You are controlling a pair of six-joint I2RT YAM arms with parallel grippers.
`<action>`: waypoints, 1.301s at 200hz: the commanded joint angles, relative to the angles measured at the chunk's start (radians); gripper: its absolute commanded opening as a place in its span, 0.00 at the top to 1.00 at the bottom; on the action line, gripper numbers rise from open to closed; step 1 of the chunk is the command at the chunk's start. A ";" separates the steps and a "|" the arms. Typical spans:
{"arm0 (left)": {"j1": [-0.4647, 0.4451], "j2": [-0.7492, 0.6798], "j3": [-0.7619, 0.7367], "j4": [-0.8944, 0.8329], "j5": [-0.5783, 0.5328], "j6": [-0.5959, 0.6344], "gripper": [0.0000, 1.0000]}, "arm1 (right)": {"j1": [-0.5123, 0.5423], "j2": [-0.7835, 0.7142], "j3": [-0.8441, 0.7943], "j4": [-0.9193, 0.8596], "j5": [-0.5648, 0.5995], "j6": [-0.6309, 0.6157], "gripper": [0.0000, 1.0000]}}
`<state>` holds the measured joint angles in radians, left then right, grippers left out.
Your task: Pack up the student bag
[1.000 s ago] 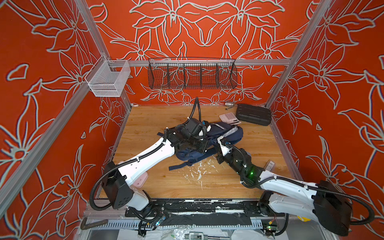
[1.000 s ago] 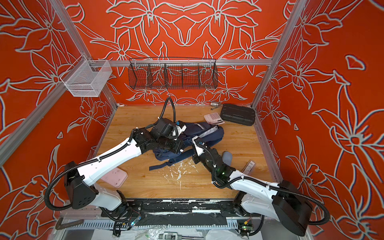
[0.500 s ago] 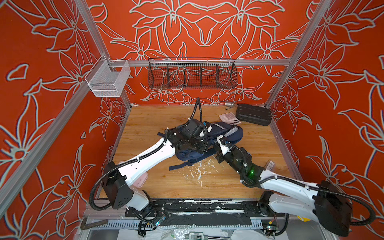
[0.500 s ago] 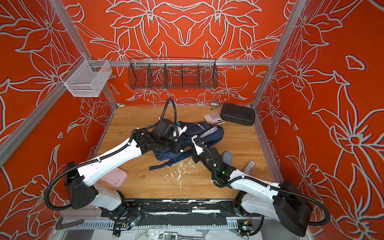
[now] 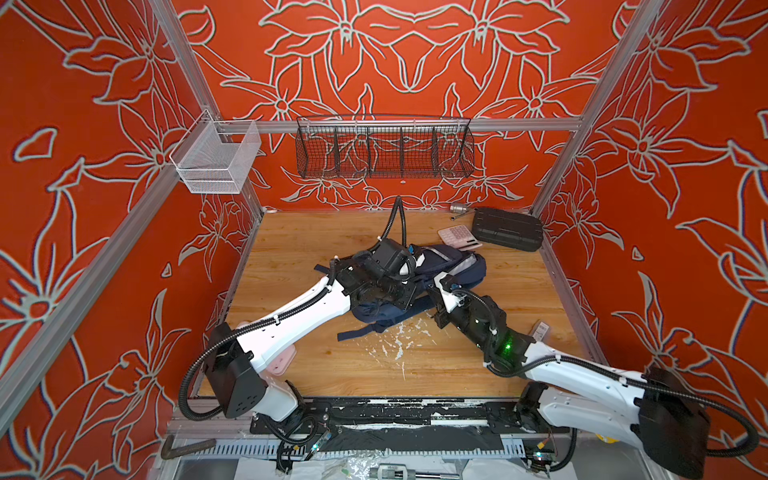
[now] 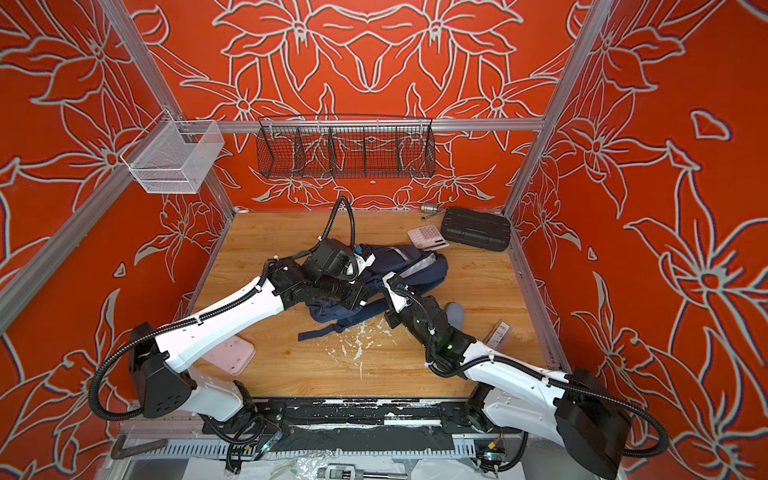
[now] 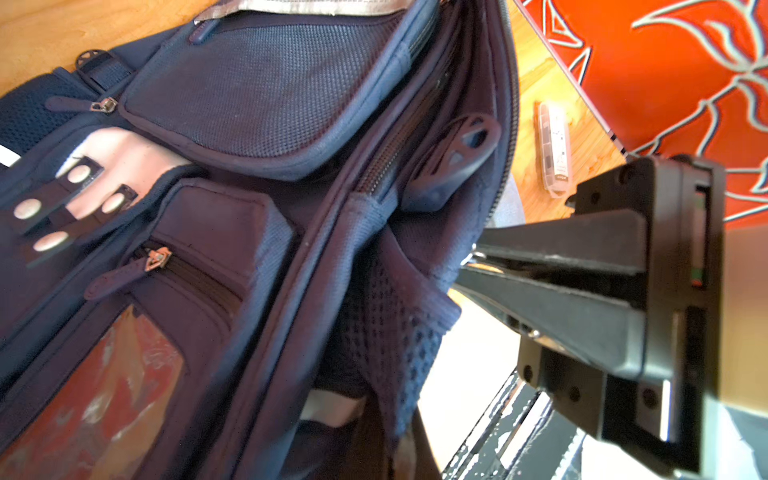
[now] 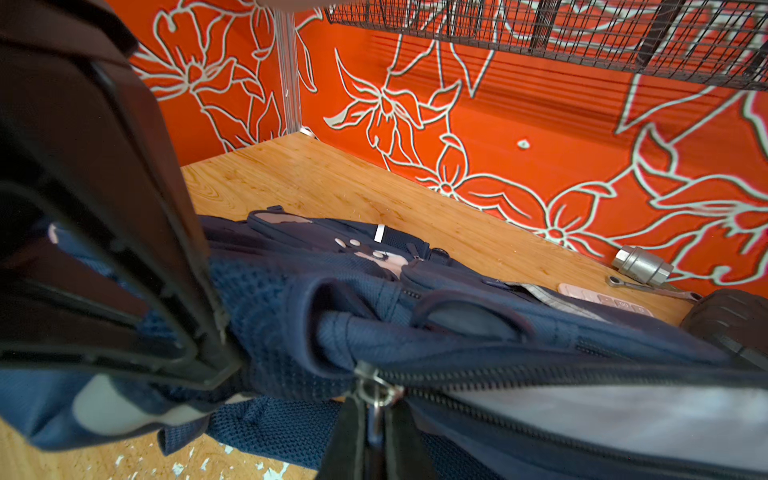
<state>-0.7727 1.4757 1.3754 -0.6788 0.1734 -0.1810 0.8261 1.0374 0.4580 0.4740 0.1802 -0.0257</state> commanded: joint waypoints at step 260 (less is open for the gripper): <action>0.456 -0.428 -0.534 0.482 0.386 0.802 0.25 | 0.087 0.277 0.313 -0.136 -0.065 0.180 1.00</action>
<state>-0.2680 1.0733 0.8558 -0.3016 0.4080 0.4812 0.9058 1.3300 0.7273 0.2596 0.1146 0.1101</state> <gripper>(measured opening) 0.759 0.087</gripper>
